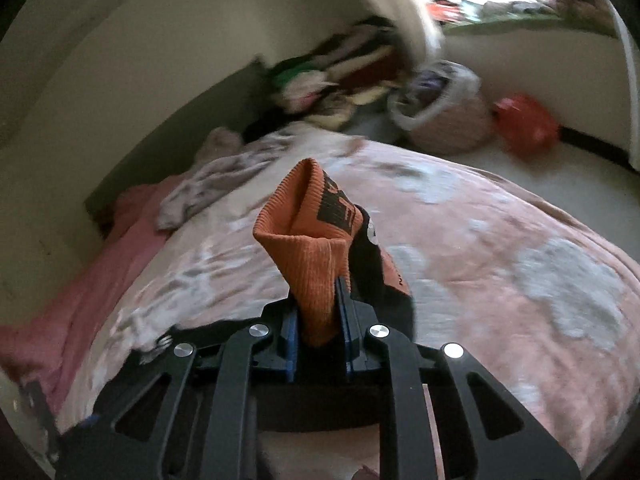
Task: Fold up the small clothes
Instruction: 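Lift the socks with the right gripper and carry them toward the shirt chest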
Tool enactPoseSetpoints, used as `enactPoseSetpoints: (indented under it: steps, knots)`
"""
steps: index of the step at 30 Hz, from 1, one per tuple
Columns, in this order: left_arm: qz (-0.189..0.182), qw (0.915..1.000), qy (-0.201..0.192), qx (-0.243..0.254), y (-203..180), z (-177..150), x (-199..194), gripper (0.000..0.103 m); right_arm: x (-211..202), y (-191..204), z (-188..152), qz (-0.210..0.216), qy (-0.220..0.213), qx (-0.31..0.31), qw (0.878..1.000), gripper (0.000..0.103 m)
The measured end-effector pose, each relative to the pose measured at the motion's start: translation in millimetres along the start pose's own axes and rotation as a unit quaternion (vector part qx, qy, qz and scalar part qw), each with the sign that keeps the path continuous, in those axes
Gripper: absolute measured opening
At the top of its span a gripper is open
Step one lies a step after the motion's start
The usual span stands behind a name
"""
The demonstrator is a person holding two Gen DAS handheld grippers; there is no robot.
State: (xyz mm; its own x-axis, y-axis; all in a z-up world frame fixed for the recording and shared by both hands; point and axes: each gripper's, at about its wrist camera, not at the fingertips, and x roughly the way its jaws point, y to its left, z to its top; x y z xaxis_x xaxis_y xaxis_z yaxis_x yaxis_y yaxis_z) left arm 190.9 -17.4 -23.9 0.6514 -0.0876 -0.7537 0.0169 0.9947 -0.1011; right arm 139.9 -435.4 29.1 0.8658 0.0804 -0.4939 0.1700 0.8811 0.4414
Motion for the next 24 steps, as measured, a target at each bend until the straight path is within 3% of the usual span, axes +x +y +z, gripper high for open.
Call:
enactPoseSetpoints:
  steps: [10, 24]
  knots:
    - [-0.019, 0.9987, -0.004, -0.048, 33, 6, -12, 0.094, 19, 130, -26, 0.11, 0.043, -0.098, 0.988, 0.014]
    - [-0.063, 0.9896, -0.012, -0.129, 89, 9, -20, 0.094, 63, 233, -94, 0.15, 0.11, -0.173, 0.967, 0.013]
